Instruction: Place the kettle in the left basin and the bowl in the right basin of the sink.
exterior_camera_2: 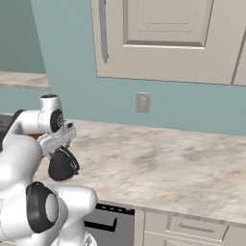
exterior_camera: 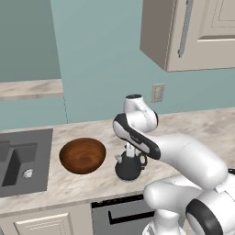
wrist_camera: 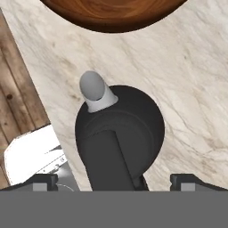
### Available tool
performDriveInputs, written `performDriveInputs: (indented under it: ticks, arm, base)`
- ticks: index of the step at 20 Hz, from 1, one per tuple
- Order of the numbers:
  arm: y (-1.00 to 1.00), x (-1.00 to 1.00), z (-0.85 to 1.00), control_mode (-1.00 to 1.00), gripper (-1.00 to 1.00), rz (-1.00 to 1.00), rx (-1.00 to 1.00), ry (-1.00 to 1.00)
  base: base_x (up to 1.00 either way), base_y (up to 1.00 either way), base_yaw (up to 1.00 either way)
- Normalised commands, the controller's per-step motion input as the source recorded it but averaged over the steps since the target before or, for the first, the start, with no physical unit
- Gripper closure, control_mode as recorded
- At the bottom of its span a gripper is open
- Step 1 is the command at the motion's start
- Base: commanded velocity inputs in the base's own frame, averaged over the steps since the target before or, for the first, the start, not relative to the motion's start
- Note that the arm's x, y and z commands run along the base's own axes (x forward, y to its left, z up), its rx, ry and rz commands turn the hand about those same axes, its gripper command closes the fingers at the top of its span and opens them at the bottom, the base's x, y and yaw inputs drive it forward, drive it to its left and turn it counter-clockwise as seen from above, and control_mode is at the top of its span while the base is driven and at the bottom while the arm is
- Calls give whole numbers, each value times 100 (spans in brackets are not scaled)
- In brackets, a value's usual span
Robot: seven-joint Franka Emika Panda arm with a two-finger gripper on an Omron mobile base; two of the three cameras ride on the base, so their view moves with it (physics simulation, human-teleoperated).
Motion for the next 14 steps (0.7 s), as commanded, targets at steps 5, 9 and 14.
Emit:
performDriveInputs:
  ticks: [5, 9, 14]
  arm:
    - [0, -2, 0, -100, -100, 0, 0, 0]
    - [-1, -7, -7, -100, -100, -4, 0, 0]
    - [-2, -2, -20, -100, 100, -1, 1, 0]
  base:
    - [0, 0, 0]
    - [0, 0, 0]
    - [0, 0, 0]
